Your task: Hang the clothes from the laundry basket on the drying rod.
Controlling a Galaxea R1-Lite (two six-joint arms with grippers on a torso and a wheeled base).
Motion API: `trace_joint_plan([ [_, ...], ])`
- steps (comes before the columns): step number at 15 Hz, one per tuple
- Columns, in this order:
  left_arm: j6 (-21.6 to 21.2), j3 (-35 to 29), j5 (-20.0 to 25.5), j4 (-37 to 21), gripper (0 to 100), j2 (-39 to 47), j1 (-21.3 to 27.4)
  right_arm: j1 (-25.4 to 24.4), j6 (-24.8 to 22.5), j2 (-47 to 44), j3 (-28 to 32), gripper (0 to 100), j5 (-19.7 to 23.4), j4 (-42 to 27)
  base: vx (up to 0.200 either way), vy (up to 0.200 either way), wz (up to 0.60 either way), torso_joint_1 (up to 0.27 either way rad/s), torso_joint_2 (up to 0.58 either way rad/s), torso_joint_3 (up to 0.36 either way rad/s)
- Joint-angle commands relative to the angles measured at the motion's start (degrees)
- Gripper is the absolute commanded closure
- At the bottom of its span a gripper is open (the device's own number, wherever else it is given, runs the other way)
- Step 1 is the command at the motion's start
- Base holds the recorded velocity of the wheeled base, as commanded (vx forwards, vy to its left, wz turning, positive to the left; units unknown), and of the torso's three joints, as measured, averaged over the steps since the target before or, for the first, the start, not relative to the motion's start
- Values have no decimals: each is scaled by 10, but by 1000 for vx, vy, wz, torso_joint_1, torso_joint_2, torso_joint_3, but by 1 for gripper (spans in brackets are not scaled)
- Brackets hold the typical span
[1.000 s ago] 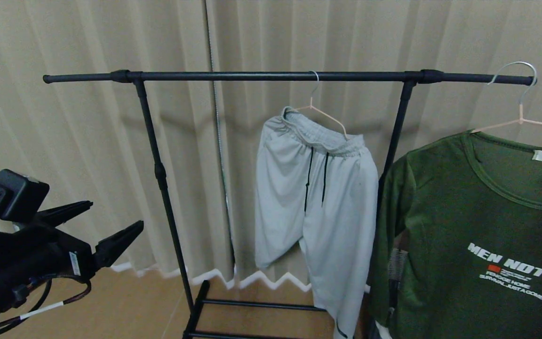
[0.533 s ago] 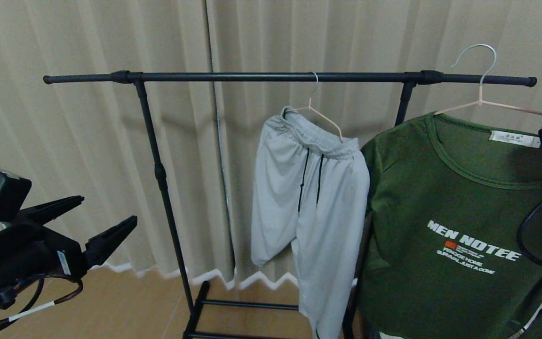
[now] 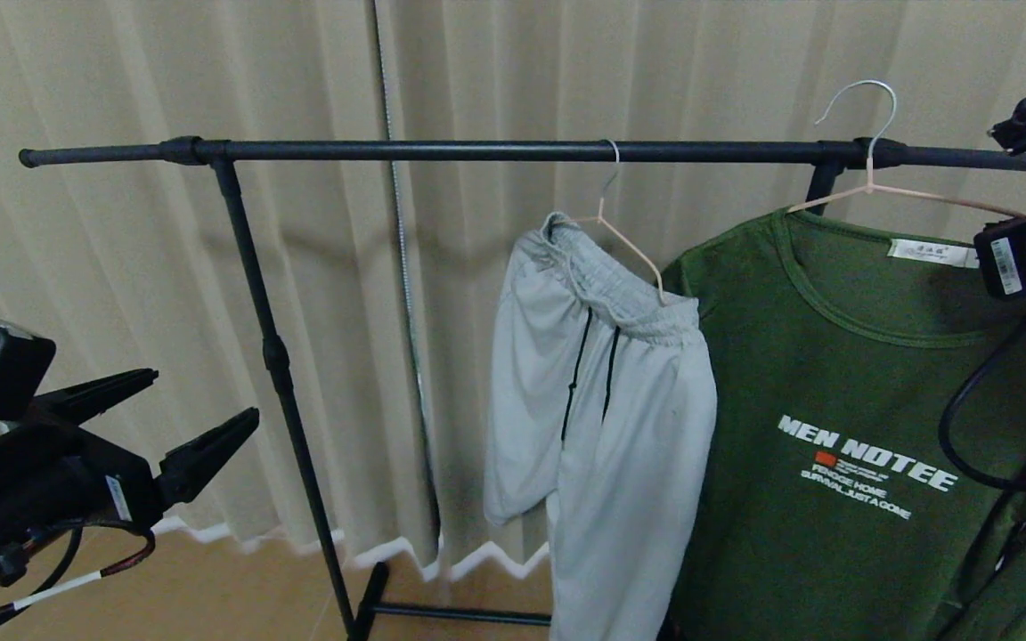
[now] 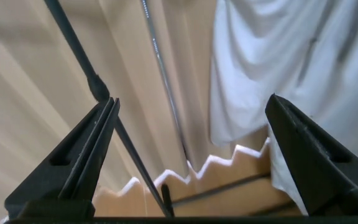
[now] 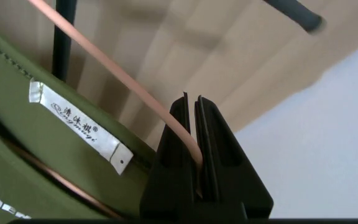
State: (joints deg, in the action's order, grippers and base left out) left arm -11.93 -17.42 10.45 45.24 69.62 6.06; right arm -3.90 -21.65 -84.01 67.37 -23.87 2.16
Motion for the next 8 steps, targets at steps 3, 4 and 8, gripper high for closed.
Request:
trace_joint_plan([
  [3, -3, 8, 0, 0, 0, -9, 1, -8, -1, -46, 27, 100, -33, 24, 200, 0, 0, -2, 4, 2],
  [4, -4, 12, 0, 0, 0, -12, 2, -8, -1, -63, 27, 100, -49, 45, 0, 0, 0, 0, 0, 0],
  [8, -4, 21, 0, 0, 0, -29, 11, -18, -1, -75, 18, 100, -56, 50, 0, 0, 0, 0, 0, 0],
])
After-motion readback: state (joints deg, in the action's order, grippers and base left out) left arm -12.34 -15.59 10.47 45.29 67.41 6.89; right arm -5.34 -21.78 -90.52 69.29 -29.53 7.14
